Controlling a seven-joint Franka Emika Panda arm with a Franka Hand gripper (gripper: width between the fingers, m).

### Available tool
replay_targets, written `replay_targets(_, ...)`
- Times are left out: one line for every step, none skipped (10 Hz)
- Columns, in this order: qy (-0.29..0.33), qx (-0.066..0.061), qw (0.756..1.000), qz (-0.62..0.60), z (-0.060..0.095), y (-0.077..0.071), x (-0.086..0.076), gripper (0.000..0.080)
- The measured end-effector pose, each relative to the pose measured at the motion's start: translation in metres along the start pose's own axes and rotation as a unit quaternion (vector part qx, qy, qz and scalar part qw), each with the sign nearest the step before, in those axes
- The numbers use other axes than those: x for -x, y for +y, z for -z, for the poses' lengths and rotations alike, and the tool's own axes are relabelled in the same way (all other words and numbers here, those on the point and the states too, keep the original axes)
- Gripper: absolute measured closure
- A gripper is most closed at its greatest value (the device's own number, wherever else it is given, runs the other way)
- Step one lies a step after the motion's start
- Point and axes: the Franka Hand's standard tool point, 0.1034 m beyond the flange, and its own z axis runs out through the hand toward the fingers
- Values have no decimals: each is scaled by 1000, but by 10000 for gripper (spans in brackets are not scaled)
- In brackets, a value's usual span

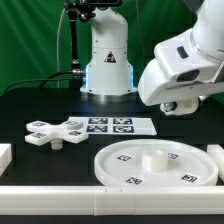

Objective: Assemble round table

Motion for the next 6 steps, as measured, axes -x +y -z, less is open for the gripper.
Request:
replay_targets(21, 2, 1000, 0, 3, 1, -6, 392)
replay_targets(70, 7, 998, -1, 10, 4, -12, 392)
replay_targets(100, 9, 995, -4, 19, 8, -7, 392)
replay_targets(128, 13, 992, -4, 28, 10, -4, 392)
replay_targets(148, 15, 989, -7, 39, 13, 2, 392)
replay_targets(178, 18, 984, -11, 52, 20, 6, 392)
